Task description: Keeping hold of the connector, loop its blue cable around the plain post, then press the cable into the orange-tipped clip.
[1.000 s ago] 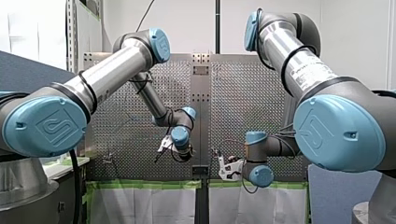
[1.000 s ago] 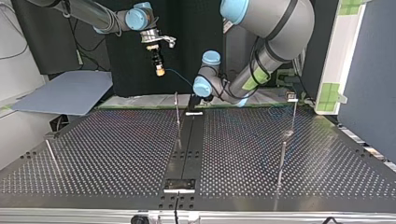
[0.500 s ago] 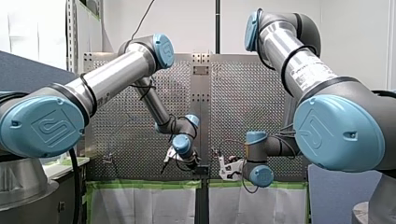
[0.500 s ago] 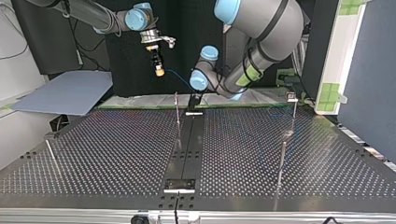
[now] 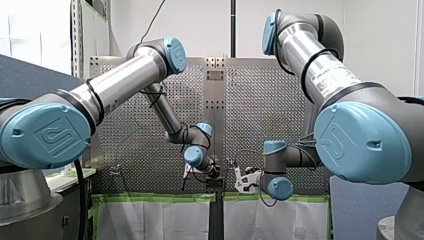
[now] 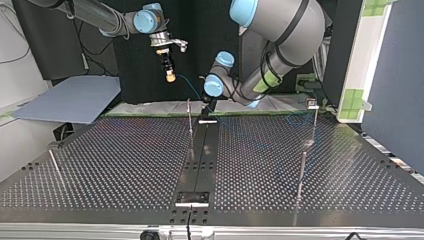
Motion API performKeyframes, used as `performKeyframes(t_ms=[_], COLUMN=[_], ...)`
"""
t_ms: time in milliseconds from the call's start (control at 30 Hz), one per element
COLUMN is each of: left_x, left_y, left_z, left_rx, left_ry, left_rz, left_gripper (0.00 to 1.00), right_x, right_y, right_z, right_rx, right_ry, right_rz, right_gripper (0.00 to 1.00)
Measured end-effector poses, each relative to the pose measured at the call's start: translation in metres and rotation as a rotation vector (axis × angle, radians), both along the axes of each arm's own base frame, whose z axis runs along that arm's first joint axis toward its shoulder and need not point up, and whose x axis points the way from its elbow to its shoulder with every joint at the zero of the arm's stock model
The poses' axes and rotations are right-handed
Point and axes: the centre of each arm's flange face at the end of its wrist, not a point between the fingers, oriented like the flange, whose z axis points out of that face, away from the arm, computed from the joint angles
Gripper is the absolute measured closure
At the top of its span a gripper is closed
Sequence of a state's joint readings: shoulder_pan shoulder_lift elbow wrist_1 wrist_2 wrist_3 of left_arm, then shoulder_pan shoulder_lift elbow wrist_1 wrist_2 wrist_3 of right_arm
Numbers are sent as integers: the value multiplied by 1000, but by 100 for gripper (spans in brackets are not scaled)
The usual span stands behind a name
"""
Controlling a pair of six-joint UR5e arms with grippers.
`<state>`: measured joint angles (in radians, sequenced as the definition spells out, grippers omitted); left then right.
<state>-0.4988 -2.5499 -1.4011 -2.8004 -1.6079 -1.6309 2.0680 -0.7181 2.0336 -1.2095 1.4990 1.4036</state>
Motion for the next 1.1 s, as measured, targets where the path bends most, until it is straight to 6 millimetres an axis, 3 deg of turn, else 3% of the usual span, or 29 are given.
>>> performKeyframes(t_ms=[33, 67, 100, 133, 167, 233, 733, 1100], left_x=[0, 0, 0, 0, -1, -3, -19, -30], left_y=[-1, -2, -3, -4, -4, -5, -9, -1], left_z=[0, 0, 0, 0, 0, -1, -9, 14], left_rx=[-17, -30, -41, -54, -61, -73, -60, -95], left_ry=[3, 7, 11, 17, 21, 29, 9, -46], left_rz=[-5, -9, -13, -19, -25, -39, -90, -52], left_gripper=[56, 65, 65, 76, 96, 100, 100, 100], right_x=[0, 0, -1, -1, -1, -1, -8, -12], right_y=[0, 0, 0, 0, 0, 0, -5, -10], right_z=[0, 0, 0, 0, -1, -1, -2, -1], right_rx=[1, 1, 2, 2, 3, 4, 7, 6], right_ry=[1, 2, 4, 5, 7, 8, 19, 20], right_rz=[0, -1, -2, -3, -3, -4, -43, -60], right_gripper=[100, 100, 100, 100, 100, 100, 100, 100])
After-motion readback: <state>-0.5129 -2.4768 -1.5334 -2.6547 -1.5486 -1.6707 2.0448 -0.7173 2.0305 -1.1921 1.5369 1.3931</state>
